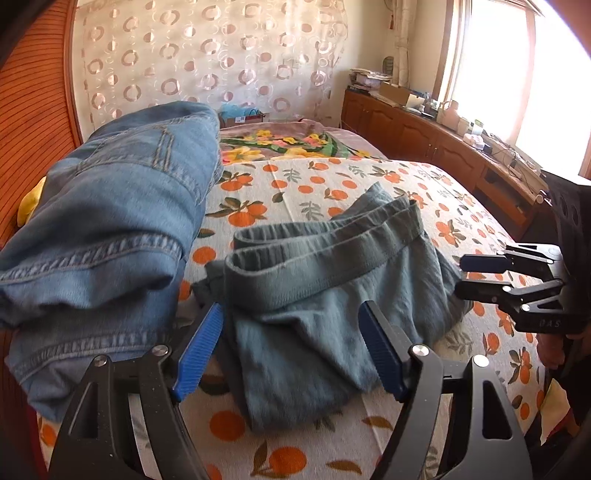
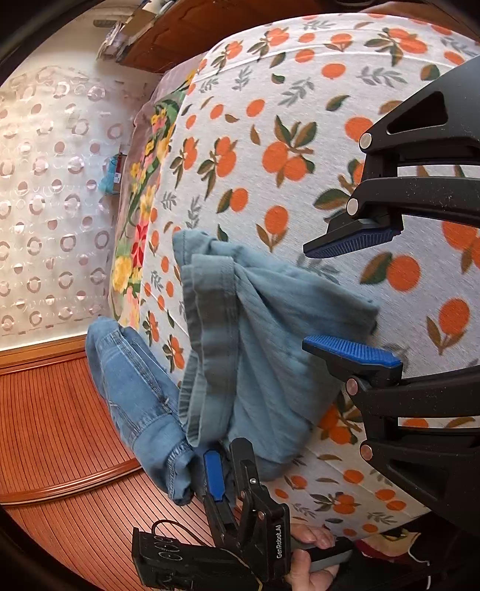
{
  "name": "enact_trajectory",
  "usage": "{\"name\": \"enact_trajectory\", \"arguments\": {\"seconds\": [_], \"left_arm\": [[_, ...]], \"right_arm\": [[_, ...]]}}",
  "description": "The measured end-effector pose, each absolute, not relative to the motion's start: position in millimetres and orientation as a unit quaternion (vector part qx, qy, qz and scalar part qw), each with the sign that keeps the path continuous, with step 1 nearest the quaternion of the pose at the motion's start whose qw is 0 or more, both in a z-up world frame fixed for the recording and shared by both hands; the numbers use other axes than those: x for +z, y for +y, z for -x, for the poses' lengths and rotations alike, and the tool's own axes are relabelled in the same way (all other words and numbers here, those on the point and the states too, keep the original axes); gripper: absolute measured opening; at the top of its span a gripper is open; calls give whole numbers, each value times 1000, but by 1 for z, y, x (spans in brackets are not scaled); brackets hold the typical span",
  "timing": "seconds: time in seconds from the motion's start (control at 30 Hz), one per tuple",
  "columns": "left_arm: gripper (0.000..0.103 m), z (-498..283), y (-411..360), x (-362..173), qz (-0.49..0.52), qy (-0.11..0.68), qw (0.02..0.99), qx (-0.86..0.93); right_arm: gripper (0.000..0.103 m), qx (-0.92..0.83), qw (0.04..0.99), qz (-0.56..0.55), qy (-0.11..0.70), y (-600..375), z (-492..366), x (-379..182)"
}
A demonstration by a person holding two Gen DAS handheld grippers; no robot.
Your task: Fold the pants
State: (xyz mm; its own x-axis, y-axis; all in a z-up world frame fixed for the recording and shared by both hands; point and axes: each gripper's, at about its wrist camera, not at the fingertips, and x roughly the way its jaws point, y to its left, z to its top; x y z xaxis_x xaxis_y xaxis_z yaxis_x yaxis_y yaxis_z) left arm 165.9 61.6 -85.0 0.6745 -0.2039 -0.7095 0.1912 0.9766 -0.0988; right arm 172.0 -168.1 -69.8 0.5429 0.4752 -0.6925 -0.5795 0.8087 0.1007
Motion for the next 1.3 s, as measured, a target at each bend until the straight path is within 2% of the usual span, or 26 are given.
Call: {"name": "enact_trajectory", "arguments": {"seconds": [0.4, 0.43, 0.5, 0.63, 0.73, 0.8, 0.97, 1.3], "left_arm": [[77, -141, 76, -104, 16, 413, 907, -84], [77, -140, 76, -106, 16, 414, 906, -83], [75, -137, 75, -106, 15, 413, 907, -85], [61, -134, 76, -106, 18, 410, 907, -97], [49, -134, 78, -109, 26, 416, 903, -103], [43, -132, 78, -111, 24, 416, 903, -106], [12, -129, 78, -109, 26, 410, 905, -113], [5, -120, 87, -103, 26, 406, 909, -94]], "right_arm": [[45, 321, 863, 43, 388, -171, -161, -79], [40, 324, 861, 41, 390, -171, -161, -80], [36, 326, 858, 41, 394, -169, -161, -82], [19, 325, 858, 37, 395, -171, -163, -84], [11, 325, 858, 30, 396, -175, -164, -84], [8, 322, 861, 26, 392, -178, -164, -84], [6, 316, 870, 30, 376, -182, -158, -79], [5, 310, 878, 33, 364, -191, -146, -74]]}}
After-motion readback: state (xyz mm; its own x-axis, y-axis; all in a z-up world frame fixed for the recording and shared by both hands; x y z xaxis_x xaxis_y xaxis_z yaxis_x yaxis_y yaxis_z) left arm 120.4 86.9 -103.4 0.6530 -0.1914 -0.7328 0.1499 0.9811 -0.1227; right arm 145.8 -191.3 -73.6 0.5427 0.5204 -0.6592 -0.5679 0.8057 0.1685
